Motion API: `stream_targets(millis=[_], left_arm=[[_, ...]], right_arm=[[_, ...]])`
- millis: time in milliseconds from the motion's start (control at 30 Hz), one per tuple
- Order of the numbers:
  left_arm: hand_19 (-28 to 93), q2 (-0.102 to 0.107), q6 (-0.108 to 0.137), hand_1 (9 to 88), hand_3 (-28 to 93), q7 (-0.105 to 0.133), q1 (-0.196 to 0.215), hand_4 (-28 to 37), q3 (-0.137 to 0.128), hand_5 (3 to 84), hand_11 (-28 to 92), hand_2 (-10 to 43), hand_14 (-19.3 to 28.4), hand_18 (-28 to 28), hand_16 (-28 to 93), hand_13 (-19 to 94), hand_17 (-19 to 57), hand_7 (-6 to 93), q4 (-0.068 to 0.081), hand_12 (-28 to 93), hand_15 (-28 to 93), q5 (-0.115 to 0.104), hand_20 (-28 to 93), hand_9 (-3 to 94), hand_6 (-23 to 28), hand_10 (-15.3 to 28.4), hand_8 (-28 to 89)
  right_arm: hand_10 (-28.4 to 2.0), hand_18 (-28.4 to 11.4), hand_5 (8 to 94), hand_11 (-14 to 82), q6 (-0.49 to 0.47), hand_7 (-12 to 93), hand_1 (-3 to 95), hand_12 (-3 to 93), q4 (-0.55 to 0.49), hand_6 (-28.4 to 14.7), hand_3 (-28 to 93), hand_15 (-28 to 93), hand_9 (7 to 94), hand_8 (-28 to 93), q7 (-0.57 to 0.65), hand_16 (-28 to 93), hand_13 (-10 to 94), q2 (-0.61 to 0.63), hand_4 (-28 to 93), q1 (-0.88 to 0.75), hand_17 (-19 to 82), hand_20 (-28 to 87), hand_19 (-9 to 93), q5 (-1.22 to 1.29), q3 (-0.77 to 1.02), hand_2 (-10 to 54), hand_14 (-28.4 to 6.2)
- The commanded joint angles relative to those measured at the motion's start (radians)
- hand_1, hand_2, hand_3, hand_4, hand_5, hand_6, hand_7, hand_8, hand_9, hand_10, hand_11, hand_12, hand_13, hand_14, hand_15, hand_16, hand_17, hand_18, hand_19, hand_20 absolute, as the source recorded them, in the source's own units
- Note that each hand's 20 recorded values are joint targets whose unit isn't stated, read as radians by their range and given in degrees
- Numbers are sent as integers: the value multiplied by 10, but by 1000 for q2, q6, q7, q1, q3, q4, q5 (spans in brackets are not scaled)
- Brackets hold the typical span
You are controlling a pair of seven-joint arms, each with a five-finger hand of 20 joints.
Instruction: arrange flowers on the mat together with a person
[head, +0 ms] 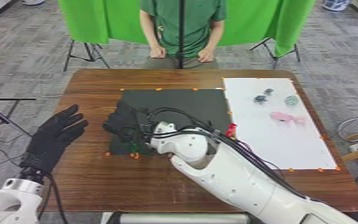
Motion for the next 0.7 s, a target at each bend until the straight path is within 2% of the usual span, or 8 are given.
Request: stream_targets(millis=[33, 233, 533, 700], left_arm=[[441, -1, -18, 238, 741, -22, -8, -283, 8, 334, 218, -45, 161, 226, -41, 243, -100, 221, 14, 94, 258, 8, 51, 290, 16, 130, -144], [444, -11, -27, 238, 744, -32, -12, -283, 5, 335, 223, -47, 163, 226, -42, 243, -100, 225, 15, 93, 264, 14, 47, 291, 17, 131, -145], [450, -18, -30, 237, 744, -29, -9, -283, 2, 335, 257, -47, 166, 228, -58, 243, -101, 244, 14, 81, 300, 17, 42, 294, 16, 136, -156], [451, -17, -30, 237, 746, -31, -12, -283, 6, 336, 266, -49, 168, 228, -64, 242, -101, 247, 16, 77, 308, 16, 40, 293, 16, 136, -160]], right_arm=[[-29, -147, 689, 109, 1, 484, 550, 478, 9, 45, 712, 557, 883, -27, 38, 280, 810, -15, -283, -7, 314, 325, 709, -31, -2, -95, -9], [-28, -149, 669, 117, -12, 498, 530, 487, 4, 44, 698, 568, 867, -21, 71, 279, 794, -13, -283, -11, 304, 330, 706, -53, -4, -95, -12], [-43, -156, 636, 134, -35, 501, 509, 494, -7, 33, 663, 594, 822, -29, 72, 270, 755, -7, -283, -18, 287, 337, 702, -48, 3, -95, -23], [-59, -163, 609, 232, -63, 495, 476, 419, -14, 24, 655, 611, 759, -37, 79, 249, 726, -13, -283, -21, 269, 348, 695, -40, 12, -95, -32]])
